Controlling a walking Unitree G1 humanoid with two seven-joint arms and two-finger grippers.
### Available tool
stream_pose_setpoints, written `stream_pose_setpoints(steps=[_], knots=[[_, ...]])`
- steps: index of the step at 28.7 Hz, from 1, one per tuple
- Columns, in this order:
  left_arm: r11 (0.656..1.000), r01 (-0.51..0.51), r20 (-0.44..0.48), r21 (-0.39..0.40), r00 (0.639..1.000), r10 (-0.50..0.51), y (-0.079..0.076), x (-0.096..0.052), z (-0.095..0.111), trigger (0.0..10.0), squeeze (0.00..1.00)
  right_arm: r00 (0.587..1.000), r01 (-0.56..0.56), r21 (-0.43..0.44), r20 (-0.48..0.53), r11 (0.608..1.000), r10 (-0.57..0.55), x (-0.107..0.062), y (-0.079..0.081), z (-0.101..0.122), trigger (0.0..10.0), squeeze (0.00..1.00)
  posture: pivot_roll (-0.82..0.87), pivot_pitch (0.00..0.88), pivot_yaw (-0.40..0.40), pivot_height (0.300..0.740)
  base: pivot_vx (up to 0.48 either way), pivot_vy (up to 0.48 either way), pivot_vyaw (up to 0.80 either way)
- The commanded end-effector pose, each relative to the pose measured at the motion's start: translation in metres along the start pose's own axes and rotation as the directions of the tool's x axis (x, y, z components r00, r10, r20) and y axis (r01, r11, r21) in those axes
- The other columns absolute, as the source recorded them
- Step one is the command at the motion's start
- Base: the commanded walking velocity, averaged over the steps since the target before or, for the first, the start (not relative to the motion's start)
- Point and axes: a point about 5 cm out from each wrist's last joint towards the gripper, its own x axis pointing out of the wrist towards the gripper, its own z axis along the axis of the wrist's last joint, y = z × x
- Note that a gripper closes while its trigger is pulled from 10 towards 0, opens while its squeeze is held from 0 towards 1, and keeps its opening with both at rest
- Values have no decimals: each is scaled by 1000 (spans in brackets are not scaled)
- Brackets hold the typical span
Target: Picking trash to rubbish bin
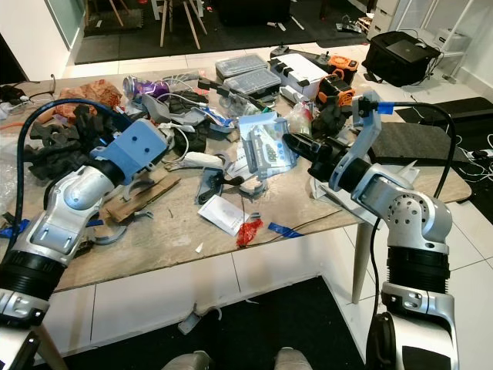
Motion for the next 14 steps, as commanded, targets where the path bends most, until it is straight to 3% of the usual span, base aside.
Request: stream_pose_setpoints(steps=[1,2,6,11,13,14], knots=[[998,18,13,-56,1000,-17,1,-5,0,10000,1000,1000,-5,-12,-3,1000,5,0,2,-2,10000,0,-26,0,-12,740,0,0,0],[998,18,13,-56,1000,-17,1,-5,0,10000,1000,1000,-5,-12,-3,1000,5,0,2,-2,10000,0,-26,0,-12,740,0,0,0],[969,73,91,-237,994,-53,3,-15,8,10000,1000,1000,-21,-5,-16,1000,20,2,4,-7,10000,0,-22,0,-15,740,0,0,0],[876,249,206,-413,962,-177,-28,-25,10,10000,1000,998,-49,3,-33,999,49,1,8,-13,10000,0,-21,0,-18,740,0,0,0],[817,310,268,-486,943,-198,-43,-31,10,10000,1000,995,-84,-9,-46,996,83,-2,12,-16,10000,0,-27,0,-19,740,0,0,0],[780,335,298,-529,933,-199,-53,-35,10,10000,0,993,-105,-21,-52,994,104,-4,15,-20,10000,0,-25,0,-22,740,0,0,0]])
